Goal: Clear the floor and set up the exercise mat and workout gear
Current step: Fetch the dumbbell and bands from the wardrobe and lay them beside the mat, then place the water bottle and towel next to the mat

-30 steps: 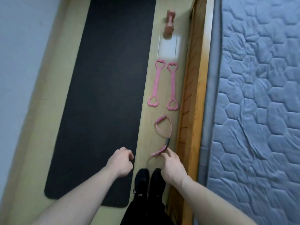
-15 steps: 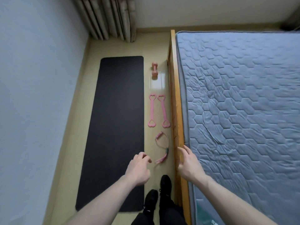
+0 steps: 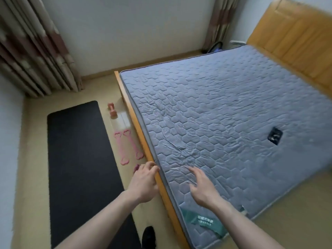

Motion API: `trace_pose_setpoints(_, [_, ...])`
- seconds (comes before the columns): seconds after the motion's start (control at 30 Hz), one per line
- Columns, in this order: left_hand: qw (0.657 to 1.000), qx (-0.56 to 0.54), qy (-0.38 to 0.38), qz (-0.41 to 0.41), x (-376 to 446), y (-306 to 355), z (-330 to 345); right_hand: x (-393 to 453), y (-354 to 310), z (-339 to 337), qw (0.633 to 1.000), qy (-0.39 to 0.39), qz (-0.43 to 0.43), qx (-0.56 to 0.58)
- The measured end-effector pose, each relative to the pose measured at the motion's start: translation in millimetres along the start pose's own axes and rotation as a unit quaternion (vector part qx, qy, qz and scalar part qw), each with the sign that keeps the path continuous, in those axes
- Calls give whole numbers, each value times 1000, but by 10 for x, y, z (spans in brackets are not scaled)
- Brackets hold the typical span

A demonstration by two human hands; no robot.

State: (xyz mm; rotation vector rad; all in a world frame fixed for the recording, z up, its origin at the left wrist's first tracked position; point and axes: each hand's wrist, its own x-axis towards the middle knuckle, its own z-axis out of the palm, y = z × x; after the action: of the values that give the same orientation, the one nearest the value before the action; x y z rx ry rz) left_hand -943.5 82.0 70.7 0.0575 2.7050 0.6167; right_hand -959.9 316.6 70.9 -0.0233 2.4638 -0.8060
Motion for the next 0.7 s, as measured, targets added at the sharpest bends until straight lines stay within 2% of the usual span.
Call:
trace_pose_setpoints(0.07, [999,25,-2,43,81,426,45,-302,305,-242,999,29,7,20])
trace_pose_setpoints(0.2, [987,57,-22,150,153,1769,369,-1118,1309,-866,991,110,53,53])
trace_pose_setpoints(0.43, [957,81,-29,277,-111,3911,1045,-2507,2898,-1697,972,184,112,88])
trace_pose_setpoints(0.7, [910,105,-32,401,-334,5746,1405,-3661,3968,-2572,941,279,153,117])
